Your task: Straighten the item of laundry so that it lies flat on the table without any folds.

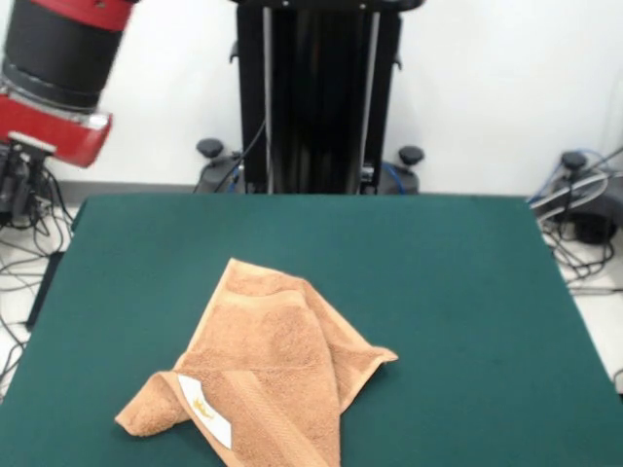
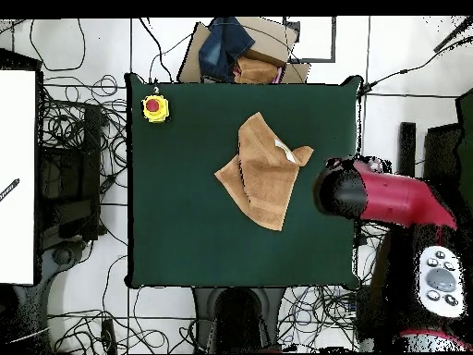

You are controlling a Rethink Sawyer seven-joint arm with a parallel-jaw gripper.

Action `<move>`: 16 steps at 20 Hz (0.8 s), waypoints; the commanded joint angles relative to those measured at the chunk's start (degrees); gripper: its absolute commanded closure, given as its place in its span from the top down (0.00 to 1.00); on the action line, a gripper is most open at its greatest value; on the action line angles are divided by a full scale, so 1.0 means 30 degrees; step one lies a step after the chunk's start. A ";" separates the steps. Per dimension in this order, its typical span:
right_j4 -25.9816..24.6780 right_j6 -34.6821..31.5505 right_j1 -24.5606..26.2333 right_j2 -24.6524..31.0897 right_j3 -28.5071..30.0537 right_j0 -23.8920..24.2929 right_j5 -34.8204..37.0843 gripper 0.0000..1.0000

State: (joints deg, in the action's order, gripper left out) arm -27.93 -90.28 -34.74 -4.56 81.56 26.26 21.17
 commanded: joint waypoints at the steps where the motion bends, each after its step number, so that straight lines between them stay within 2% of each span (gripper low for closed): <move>1: -0.1049 -0.3367 0.1002 -0.2418 0.0257 -0.2433 0.2095 0.00; 4: -0.0471 -0.4179 0.2049 -0.2731 -0.0106 -0.2985 0.1269 0.00; 8: 0.0386 -0.4792 0.2268 -0.3360 -0.0105 -0.3705 0.1563 0.00; 12: 0.0411 -0.3667 0.2346 -0.3270 -0.0145 -0.3555 0.1207 0.00; 16: 0.0439 -0.3620 0.2905 -0.3172 -0.0368 -0.3541 0.0438 0.00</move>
State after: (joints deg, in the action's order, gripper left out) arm -27.61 -90.31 -29.93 -13.87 79.90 16.05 21.40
